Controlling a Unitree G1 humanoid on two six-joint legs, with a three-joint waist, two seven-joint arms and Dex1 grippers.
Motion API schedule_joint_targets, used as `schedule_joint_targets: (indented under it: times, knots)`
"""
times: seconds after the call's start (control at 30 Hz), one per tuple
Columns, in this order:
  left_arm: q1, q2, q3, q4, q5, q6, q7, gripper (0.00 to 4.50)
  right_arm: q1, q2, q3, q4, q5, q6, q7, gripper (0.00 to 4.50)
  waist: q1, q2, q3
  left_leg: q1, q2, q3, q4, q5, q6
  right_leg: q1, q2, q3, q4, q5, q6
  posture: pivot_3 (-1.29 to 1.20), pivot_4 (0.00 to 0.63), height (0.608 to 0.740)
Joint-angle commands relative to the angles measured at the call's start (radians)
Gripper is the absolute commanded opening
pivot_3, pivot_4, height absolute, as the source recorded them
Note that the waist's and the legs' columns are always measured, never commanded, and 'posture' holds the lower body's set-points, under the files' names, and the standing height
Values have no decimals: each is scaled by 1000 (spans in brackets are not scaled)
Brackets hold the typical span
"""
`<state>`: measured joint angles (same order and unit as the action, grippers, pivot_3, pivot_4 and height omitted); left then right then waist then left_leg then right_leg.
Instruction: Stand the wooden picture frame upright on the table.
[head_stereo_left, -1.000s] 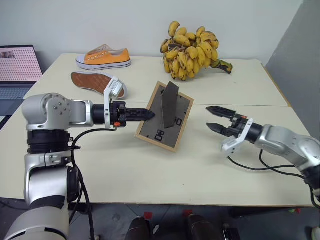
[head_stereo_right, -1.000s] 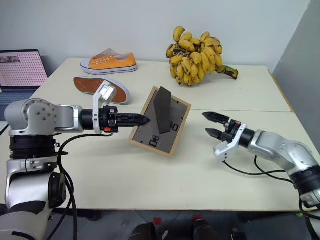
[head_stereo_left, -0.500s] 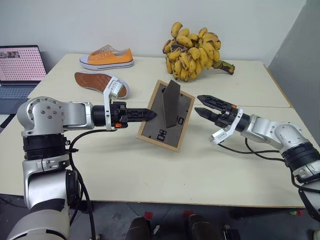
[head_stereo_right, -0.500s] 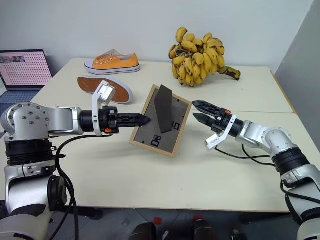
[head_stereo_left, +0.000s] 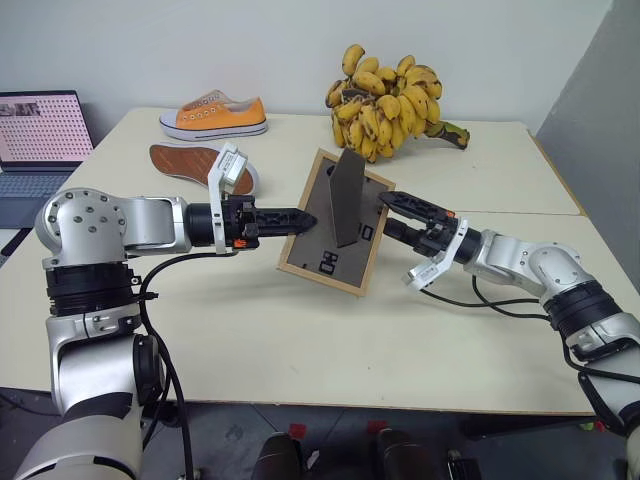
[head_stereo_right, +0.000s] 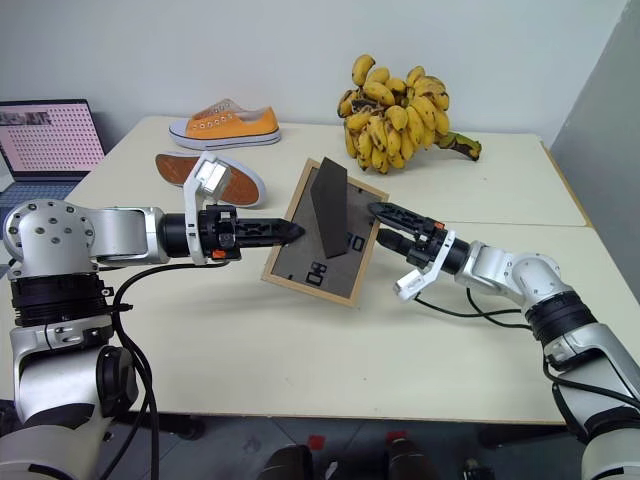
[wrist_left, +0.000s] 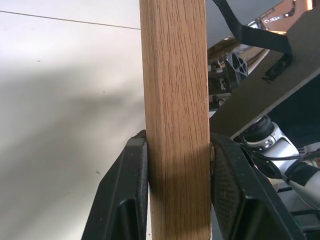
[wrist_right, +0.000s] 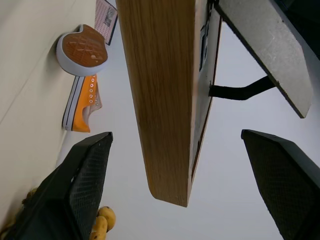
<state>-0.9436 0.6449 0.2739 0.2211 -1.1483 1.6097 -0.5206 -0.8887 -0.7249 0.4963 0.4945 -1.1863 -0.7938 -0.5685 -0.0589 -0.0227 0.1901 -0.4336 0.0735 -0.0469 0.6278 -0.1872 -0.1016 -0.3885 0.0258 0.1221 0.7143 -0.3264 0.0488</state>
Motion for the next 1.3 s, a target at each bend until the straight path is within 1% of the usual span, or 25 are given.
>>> schedule_joint_targets:
  times: [0.03,0.17,0.23,0.27,0.3,0.4,0.43,0.47,0.5,0.53,0.63,0.87,1.23,1.3]
  knots:
    - [-17,15,21,-25,-66,5,10,1370,-40,-3,-4,7,16,-4,-17,4343,0,0,0,0,0,0,0,0,0,0,0,0,0,0,0,0,150,740]
    - [-27,12,20,-16,-74,5,24,1370,-45,7,-4,2,20,-6,-20,4343,0,0,0,0,-4,-1,0,0,0,0,-4,0,1,0,0,0,150,740]
    - [-28,10,21,-17,-77,5,29,1370,-43,11,-6,-5,23,-8,-18,3973,0,0,0,0,-7,-2,0,0,0,0,-6,0,1,0,1,0,150,740]
    - [-29,9,21,-18,-77,5,30,1370,-42,12,-7,-7,25,-9,-16,3890,0,0,0,0,-8,-2,0,1,0,0,-7,-1,1,0,1,0,150,740]
    - [-30,8,21,-17,-78,5,31,1370,-41,13,-8,-8,26,-10,-15,3587,0,0,0,0,-9,-2,0,1,0,1,-8,-1,1,-1,1,0,150,740]
    - [-32,6,21,-17,-77,5,32,1370,-42,17,-10,-9,26,-9,-15,2904,0,0,0,0,-9,-2,0,1,1,1,-9,-1,1,-1,1,0,150,740]
    - [-33,6,20,-17,-78,5,32,1370,-42,17,-11,-10,27,-9,-15,2579,0,0,0,0,-10,-2,0,1,1,1,-9,-1,1,-1,1,0,150,740]
    - [-33,6,20,-16,-78,5,32,1370,-42,18,-12,-11,27,-8,-15,2369,0,0,0,0,-10,-3,0,1,1,1,-9,-2,1,-1,1,0,150,740]
    - [-32,6,19,-17,-79,5,33,1370,-41,18,-13,-12,27,-8,-16,2281,0,0,0,0,-10,-3,0,1,1,1,-9,-2,1,-1,1,0,150,740]
    - [-32,6,19,-17,-81,5,33,1370,-40,18,-13,-14,27,-8,-16,1936,0,0,0,0,-10,-3,0,1,1,1,-9,-2,1,-1,1,0,150,740]
    - [-32,8,17,-15,-86,5,36,1370,-39,17,-11,-16,25,-9,-20,1442,0,0,0,0,-10,-3,0,1,1,1,-9,-2,1,-1,1,0,150,740]
    - [-33,12,11,-12,-95,5,37,1370,-41,14,-6,-12,19,-6,-25,1347,0,0,0,0,-10,-3,0,1,1,1,-9,-2,1,-1,1,0,150,740]
    - [-42,1,30,-29,-56,0,29,1370,-45,14,-2,-4,8,8,-28,1346,0,0,0,0,-10,-3,0,1,1,1,-9,-2,1,-1,1,0,150,740]
    - [-45,0,36,-23,-54,0,29,2004,-47,15,-1,-1,8,8,-28,1346,0,0,0,0,-10,-3,0,1,1,1,-9,-2,1,-1,1,0,150,740]
